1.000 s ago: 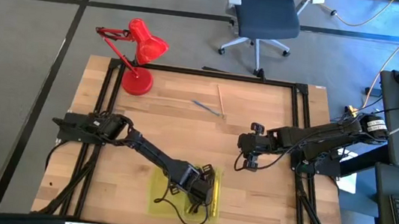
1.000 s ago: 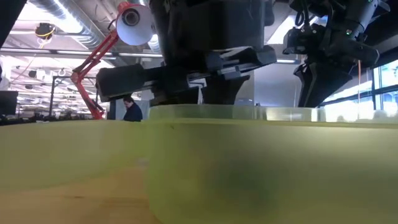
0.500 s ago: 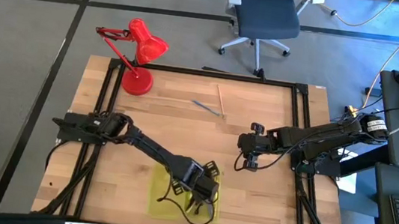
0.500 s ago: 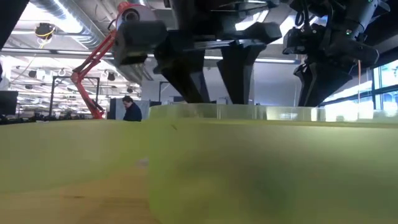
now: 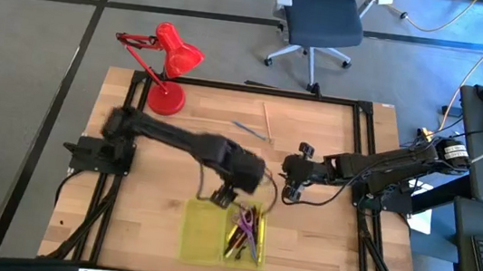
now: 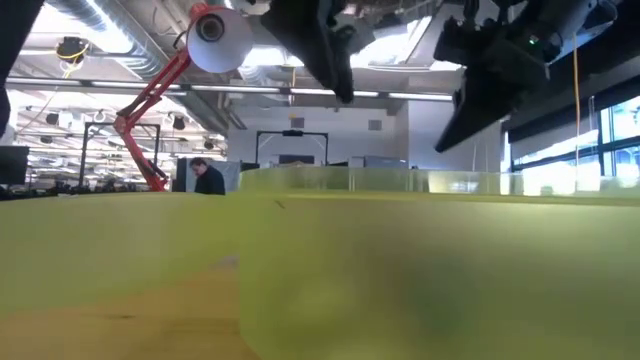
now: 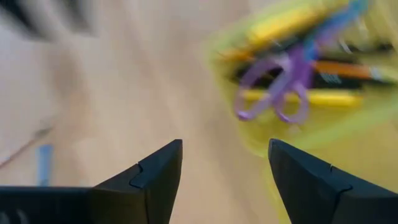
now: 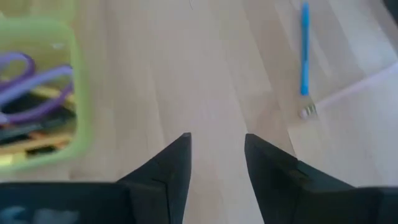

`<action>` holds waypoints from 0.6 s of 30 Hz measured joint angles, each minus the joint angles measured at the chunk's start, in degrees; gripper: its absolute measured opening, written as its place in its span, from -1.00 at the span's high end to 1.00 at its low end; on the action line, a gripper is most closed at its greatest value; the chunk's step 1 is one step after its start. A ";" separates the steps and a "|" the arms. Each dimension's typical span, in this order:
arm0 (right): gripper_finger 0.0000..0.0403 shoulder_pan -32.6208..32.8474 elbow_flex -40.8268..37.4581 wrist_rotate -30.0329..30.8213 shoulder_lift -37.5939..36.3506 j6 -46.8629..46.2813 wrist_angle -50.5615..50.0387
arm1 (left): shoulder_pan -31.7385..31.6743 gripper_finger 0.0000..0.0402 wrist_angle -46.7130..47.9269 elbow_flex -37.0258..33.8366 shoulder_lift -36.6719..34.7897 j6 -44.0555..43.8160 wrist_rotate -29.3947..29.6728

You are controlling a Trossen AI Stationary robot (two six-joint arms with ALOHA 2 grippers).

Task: Pick & place school supplies into a supply box
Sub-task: Put the pink pencil into the yellow supply box

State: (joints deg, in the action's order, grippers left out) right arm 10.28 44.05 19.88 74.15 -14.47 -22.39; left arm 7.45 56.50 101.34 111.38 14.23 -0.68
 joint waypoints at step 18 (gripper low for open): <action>0.24 -15.19 0.22 3.63 5.96 -11.55 10.51 | -3.46 -0.13 -62.09 -59.07 -35.91 -11.47 23.95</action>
State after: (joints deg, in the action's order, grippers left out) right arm -4.91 44.27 23.51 80.11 -26.02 -11.88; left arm 3.99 -5.59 42.27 75.46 2.77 23.27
